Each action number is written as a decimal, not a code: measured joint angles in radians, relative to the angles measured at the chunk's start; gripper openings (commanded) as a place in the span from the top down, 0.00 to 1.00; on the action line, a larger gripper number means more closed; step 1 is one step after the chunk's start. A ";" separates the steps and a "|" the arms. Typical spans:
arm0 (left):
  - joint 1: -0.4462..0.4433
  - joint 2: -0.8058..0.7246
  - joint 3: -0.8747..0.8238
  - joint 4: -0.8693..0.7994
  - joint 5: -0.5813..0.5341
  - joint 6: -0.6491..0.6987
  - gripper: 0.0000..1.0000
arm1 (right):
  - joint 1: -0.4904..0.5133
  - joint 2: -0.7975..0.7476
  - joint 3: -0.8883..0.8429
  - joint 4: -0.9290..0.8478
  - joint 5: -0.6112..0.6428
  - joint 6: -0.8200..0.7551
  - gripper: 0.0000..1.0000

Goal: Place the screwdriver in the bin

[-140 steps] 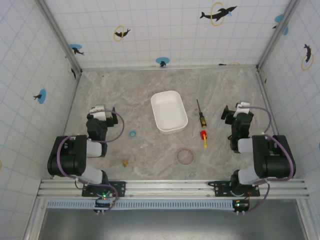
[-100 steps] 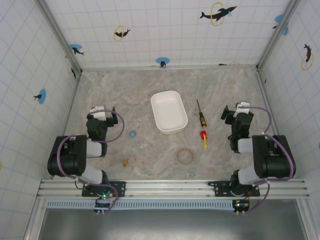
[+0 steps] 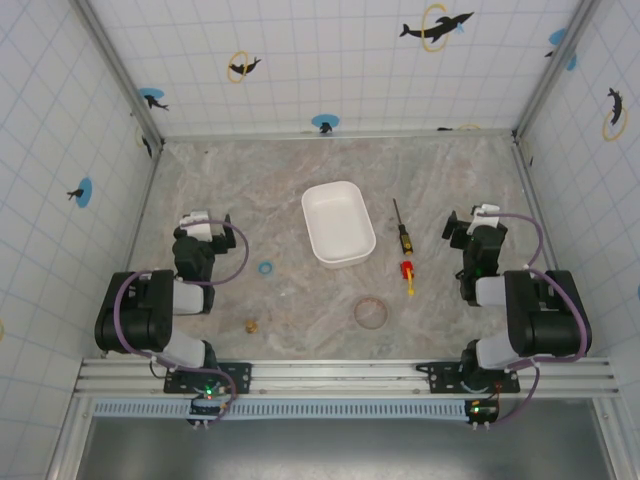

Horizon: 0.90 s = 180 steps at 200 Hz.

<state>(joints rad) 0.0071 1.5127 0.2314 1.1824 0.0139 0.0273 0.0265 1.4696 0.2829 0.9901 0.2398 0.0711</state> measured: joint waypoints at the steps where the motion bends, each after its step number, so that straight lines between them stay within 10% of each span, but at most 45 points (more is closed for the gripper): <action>1: 0.000 0.000 0.000 0.000 0.000 0.000 0.02 | 0.000 0.000 0.000 0.000 0.000 0.000 0.01; 180: 0.000 -0.016 0.000 -0.014 0.039 0.026 0.03 | 0.019 -0.032 -0.008 0.014 0.030 -0.006 0.01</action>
<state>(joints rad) 0.0071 1.4963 0.2310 1.1683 0.0525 0.0528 0.0460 1.4380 0.2752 1.0046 0.2699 0.0654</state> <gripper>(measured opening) 0.973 0.990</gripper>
